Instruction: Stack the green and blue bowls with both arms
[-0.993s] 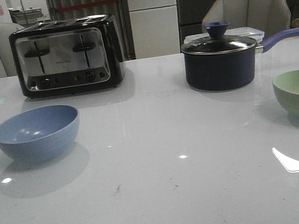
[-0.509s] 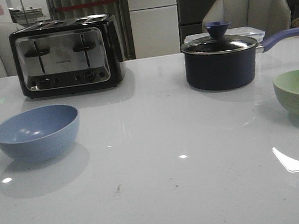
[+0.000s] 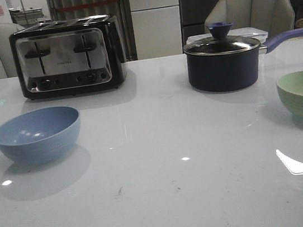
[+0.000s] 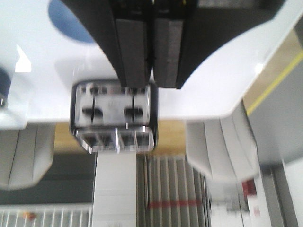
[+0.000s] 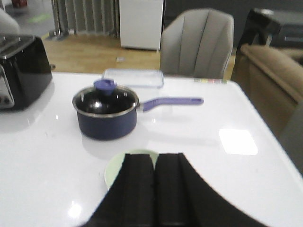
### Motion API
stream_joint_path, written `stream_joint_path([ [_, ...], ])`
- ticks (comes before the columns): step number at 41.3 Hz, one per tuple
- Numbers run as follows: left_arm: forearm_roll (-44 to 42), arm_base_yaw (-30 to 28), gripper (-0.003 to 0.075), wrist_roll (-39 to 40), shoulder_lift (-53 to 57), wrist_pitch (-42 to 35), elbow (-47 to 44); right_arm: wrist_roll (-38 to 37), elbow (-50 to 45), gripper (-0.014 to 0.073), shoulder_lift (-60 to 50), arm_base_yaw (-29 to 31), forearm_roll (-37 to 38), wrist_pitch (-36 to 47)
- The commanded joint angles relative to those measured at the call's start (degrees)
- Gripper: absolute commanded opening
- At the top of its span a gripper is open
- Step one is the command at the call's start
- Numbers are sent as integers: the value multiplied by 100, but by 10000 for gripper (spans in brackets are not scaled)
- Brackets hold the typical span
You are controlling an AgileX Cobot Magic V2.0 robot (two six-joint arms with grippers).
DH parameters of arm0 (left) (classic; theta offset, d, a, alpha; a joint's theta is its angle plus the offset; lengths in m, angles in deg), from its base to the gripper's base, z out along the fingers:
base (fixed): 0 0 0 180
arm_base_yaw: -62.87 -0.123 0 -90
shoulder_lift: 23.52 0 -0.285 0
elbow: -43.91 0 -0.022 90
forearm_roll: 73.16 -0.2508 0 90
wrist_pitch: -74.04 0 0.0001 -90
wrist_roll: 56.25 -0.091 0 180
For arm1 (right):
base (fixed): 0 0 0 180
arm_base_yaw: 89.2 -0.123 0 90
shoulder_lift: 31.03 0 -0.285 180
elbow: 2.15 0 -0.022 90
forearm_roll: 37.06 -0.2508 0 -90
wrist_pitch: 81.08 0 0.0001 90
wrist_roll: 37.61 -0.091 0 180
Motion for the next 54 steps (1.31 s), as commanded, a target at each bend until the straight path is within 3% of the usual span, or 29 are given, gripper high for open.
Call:
stream_joint_path([
  [1,22,42,93,42,-389,22,198,9,209,57,484,22,-11,-60],
  [13,22,42,93,42,-1262,1022,163,9,203,57,1593,22,-6,-752],
  [26,22,42,97,42,-1701,1063,163,9,203,85,2420,22,-6,-920],
  [30,22,42,174,42,-1751,1054,163,9,203,242,2662,22,-6,-846],
  [33,22,42,300,42,-1775,1041,163,9,203,389,2839,22,-6,-738],
  [37,22,42,452,42,-1775,1041,163,3,222,514,3121,27,-6,-546],
  [40,22,42,496,42,-1777,1030,163,-83,259,520,3440,52,-15,-451],
  [54,22,42,486,42,-1777,1030,163,-100,1325,521,5242,753,-345,-579],
])
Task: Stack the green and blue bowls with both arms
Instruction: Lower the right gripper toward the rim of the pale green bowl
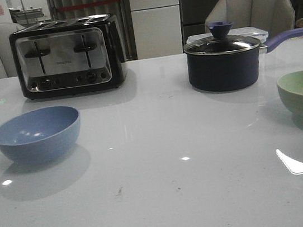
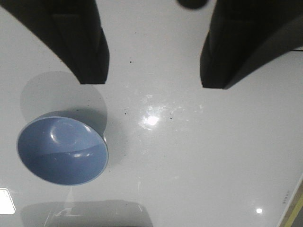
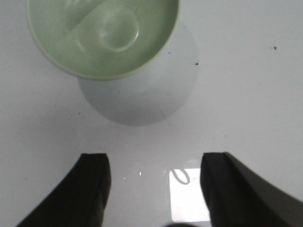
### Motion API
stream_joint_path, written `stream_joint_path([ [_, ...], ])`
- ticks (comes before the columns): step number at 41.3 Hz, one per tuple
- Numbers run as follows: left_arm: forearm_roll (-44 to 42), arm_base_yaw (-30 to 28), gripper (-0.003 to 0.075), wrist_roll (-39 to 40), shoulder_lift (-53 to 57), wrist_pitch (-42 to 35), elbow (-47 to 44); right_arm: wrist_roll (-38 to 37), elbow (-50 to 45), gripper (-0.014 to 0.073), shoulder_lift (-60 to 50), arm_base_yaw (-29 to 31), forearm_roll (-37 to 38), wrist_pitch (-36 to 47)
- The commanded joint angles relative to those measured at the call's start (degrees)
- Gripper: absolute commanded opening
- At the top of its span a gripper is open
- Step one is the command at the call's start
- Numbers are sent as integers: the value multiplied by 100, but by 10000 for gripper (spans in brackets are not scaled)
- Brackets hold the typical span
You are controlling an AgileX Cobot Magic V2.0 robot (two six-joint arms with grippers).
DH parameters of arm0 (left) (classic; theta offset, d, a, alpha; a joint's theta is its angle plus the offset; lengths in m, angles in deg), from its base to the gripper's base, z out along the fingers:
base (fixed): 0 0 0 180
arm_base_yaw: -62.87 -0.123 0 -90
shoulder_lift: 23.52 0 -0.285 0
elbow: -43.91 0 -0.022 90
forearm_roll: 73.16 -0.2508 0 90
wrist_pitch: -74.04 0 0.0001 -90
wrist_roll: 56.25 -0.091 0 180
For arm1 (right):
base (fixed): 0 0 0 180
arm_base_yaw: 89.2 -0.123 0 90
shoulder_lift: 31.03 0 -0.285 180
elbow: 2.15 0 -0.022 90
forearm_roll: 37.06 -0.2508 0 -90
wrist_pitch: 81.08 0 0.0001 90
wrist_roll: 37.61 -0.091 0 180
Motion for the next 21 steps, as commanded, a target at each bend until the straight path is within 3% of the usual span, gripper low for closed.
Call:
stream_joint_path([
  [1,2,42,486,42,-29,-397,166,8,558,521,395,209,-69,222],
  [21,2,42,486,42,-29,-397,166,561,2553,521,2920,502,-657,-46],
])
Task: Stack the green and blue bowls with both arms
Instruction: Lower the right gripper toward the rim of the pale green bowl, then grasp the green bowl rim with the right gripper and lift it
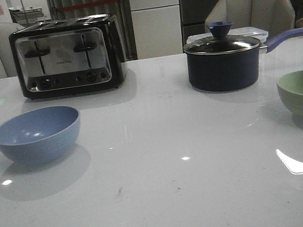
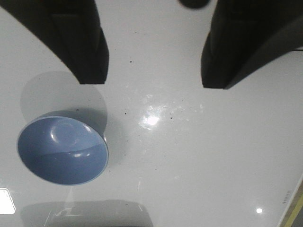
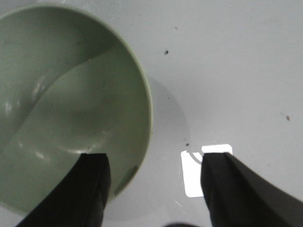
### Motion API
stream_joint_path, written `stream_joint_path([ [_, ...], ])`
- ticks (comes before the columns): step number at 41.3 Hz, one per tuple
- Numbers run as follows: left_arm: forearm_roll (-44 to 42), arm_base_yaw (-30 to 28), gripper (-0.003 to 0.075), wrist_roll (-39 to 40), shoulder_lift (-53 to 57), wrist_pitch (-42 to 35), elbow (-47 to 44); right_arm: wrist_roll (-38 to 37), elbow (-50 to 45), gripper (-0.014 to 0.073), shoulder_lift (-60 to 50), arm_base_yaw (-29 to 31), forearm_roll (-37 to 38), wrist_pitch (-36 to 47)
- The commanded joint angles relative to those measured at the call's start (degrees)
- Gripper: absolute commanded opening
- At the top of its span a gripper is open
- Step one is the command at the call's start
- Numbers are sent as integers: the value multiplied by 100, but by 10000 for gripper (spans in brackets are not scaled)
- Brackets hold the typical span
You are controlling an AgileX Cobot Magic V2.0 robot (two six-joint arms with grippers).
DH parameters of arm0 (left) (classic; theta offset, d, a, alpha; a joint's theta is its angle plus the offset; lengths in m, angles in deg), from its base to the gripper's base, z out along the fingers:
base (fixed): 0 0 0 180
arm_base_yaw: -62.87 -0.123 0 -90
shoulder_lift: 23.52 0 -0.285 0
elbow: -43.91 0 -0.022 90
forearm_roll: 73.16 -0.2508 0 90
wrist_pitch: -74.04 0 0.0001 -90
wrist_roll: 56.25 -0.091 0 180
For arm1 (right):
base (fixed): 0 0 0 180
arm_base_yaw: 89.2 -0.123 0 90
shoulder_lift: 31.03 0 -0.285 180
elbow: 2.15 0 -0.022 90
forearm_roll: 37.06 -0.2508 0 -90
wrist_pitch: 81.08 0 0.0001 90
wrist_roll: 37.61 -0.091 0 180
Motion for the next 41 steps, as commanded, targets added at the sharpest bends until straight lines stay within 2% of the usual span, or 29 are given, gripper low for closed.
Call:
stream_joint_path([
  [1,2,42,486,42,-29,-397,166,154,505,521,211,36,-155,39],
  [10,2,42,486,42,-29,-397,166,164,960,494,832,36,-160,10],
  [20,2,42,486,42,-29,-397,166,161,1066,214,976,36,-155,-122],
  [25,2,42,486,42,-29,-397,166,186,1086,130,976,36,-155,-223],
  [30,2,42,486,42,-29,-397,166,314,1138,89,922,11,-176,-332],
  [41,2,42,486,42,-29,-397,166,494,1138,88,220,-354,-254,-506],
])
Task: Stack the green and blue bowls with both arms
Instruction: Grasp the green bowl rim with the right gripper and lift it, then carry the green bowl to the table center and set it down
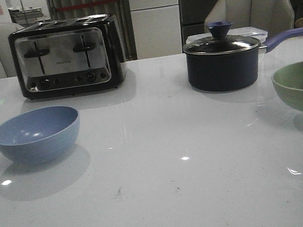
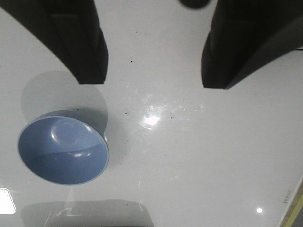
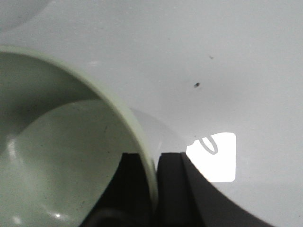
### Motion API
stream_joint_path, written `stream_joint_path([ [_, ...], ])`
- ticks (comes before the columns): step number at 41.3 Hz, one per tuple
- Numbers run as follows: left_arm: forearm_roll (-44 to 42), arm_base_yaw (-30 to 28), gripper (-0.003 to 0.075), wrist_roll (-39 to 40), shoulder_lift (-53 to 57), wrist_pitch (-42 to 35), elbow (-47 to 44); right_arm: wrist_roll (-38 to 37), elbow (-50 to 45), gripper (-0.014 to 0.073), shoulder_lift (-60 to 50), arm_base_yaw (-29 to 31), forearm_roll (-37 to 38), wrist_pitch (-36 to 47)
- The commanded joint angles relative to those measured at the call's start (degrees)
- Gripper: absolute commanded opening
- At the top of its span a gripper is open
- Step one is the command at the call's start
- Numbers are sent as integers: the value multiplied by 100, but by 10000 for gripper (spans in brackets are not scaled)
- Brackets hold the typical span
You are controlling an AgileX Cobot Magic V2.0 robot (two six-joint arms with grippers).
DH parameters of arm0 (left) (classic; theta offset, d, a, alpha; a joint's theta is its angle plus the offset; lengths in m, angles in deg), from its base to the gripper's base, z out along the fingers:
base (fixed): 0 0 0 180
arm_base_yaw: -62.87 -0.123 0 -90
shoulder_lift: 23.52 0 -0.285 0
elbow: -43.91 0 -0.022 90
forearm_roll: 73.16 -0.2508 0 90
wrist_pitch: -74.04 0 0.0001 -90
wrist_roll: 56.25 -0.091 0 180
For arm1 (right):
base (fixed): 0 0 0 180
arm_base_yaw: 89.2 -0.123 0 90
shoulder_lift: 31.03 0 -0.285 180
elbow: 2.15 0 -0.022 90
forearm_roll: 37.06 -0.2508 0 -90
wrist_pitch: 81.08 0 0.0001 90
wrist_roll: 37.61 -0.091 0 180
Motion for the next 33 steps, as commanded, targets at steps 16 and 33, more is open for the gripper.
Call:
stream_joint_path([
  [16,2,42,486,42,-29,-397,166,289,49,88,-1252,-1960,-480,-142],
  [33,2,42,486,42,-29,-397,166,289,-637,88,-681,-3393,-506,637],
])
